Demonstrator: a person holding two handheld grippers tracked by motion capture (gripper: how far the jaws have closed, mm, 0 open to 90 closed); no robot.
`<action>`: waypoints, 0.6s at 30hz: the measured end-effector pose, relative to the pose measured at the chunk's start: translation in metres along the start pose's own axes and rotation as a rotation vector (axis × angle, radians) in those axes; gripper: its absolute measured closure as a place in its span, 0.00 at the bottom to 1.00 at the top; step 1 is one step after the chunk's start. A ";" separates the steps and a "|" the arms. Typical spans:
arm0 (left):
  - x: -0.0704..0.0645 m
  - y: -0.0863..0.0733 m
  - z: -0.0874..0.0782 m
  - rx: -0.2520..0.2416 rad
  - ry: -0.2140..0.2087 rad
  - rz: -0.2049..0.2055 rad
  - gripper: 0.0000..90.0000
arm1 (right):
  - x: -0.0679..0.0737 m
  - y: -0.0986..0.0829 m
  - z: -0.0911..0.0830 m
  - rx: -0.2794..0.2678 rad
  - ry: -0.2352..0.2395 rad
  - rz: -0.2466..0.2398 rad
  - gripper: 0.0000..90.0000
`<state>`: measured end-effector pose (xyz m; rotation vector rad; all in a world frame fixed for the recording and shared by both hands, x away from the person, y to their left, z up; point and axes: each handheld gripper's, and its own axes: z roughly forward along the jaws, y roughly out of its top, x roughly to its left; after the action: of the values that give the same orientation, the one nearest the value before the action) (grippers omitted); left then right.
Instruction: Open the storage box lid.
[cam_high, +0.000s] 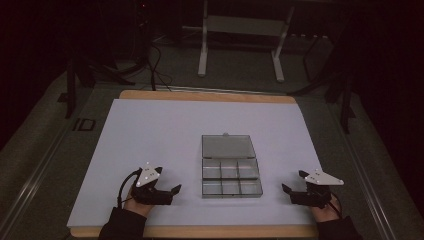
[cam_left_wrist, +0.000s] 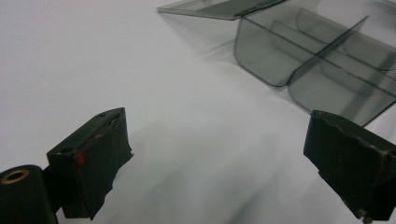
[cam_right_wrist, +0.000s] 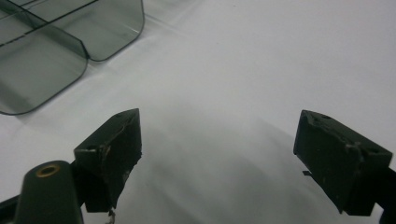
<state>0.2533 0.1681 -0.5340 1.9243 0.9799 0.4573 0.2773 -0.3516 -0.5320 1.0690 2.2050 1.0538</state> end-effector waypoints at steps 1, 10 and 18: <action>0.001 -0.001 -0.001 0.003 0.014 0.006 0.09 | -0.001 -0.001 -0.001 0.000 -0.010 -0.005 0.17; 0.005 -0.005 -0.003 0.003 0.092 0.004 0.09 | -0.008 -0.003 -0.003 -0.010 -0.048 0.025 0.17; 0.003 -0.006 -0.002 0.002 0.105 0.019 0.09 | -0.008 -0.003 -0.001 0.000 -0.065 0.036 0.17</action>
<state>0.2511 0.1734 -0.5384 1.9289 1.0307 0.5731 0.2796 -0.3599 -0.5333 1.1310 2.1424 1.0202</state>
